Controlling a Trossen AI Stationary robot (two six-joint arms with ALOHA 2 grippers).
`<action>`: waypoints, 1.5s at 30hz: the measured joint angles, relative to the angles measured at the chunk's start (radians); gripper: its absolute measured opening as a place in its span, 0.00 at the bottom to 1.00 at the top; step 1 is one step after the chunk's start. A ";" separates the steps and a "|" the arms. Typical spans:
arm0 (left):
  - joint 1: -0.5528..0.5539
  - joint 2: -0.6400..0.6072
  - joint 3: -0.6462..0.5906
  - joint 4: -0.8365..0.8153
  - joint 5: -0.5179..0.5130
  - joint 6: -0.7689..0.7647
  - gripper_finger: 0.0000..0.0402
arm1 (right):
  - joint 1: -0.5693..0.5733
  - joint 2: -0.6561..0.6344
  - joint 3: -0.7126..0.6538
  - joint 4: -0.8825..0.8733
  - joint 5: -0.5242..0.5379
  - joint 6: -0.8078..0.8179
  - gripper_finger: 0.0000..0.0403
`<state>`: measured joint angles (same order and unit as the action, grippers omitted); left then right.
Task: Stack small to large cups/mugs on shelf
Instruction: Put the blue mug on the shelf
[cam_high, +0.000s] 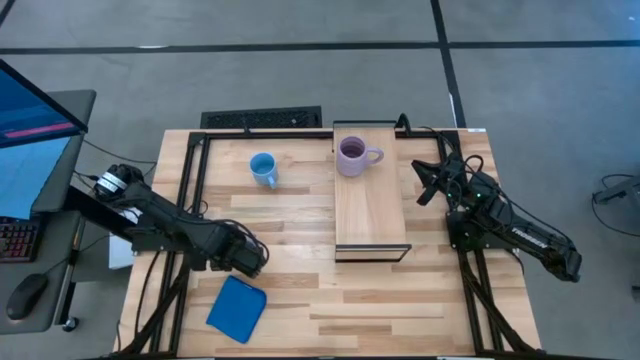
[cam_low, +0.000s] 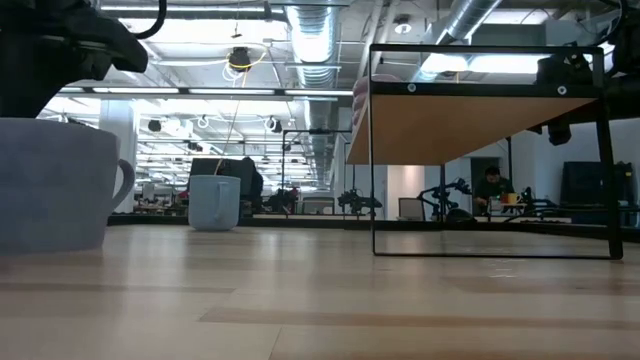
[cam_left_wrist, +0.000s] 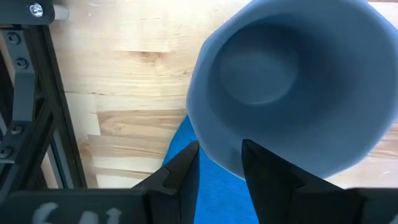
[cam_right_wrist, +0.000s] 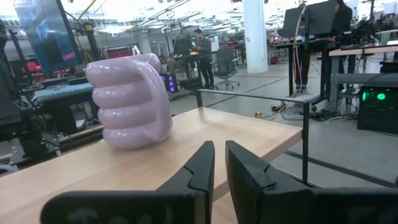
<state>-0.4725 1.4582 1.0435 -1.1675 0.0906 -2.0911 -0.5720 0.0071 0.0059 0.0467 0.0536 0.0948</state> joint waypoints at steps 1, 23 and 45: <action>0.000 0.000 0.000 -0.001 0.000 -0.004 0.28 | 0.000 0.000 0.000 0.000 0.000 0.000 0.16; 0.000 0.000 0.000 0.015 -0.001 -0.046 0.28 | 0.000 0.000 0.000 -0.001 0.000 0.000 0.16; 0.000 0.000 0.000 -0.005 0.000 -0.048 0.26 | 0.000 0.000 0.000 -0.001 0.000 0.000 0.16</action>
<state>-0.4725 1.4586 1.0435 -1.1721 0.0902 -2.1387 -0.5720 0.0071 0.0059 0.0459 0.0536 0.0948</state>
